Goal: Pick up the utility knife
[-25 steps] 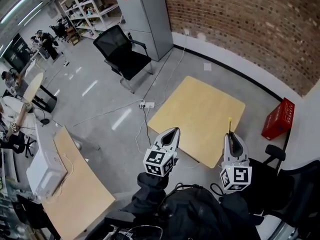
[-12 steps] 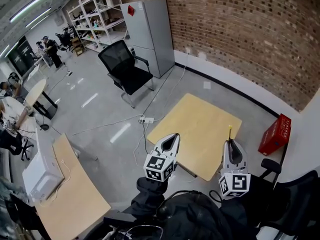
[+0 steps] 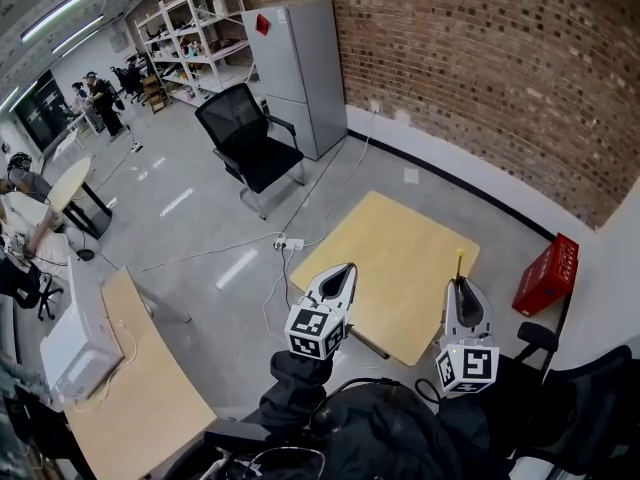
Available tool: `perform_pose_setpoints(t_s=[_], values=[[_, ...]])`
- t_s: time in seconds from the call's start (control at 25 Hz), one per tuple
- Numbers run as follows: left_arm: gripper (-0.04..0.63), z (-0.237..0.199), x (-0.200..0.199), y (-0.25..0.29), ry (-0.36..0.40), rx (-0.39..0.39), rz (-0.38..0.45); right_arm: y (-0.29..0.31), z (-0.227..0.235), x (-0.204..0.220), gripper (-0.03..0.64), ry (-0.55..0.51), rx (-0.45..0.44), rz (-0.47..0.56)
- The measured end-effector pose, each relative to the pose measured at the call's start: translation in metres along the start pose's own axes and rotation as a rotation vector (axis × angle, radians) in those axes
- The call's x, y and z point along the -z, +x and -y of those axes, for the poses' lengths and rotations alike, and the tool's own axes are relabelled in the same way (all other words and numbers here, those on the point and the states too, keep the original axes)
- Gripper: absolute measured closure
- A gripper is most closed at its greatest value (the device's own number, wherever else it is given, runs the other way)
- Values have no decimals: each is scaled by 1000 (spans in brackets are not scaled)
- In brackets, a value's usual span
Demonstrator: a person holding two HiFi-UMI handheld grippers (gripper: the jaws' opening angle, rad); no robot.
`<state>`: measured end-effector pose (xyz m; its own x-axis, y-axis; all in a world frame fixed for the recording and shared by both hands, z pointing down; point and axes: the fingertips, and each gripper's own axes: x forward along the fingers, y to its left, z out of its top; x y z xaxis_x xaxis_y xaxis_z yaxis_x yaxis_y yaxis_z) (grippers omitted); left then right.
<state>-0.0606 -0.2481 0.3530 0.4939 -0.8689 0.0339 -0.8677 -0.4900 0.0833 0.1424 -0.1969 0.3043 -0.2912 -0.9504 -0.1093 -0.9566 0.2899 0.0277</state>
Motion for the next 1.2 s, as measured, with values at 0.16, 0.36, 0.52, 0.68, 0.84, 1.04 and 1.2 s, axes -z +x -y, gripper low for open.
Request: perform_pose_setpoints(t_s=[0.16, 0.36, 0.52, 0.68, 0.84, 1.04, 1.2], values=[[594, -1, -2, 2, -7, 5, 1, 2, -4, -1, 548, -2, -2, 2], [594, 0, 1, 4, -4, 9, 1, 5, -6, 1, 549, -7, -9, 3], [594, 1, -1, 4, -10, 11, 1, 6, -7, 2, 549, -6, -10, 2], [594, 0, -2, 5, -6, 12, 3, 7, -6, 2, 549, -2, -9, 2], [594, -1, 1, 3, -7, 14, 0, 7, -11, 5, 549, 1, -12, -3], [594, 0, 2, 4, -10, 11, -4, 8, -11, 6, 549, 3, -17, -8], [594, -1, 4, 3, -14, 13, -5, 8, -13, 9, 549, -4, -18, -19]])
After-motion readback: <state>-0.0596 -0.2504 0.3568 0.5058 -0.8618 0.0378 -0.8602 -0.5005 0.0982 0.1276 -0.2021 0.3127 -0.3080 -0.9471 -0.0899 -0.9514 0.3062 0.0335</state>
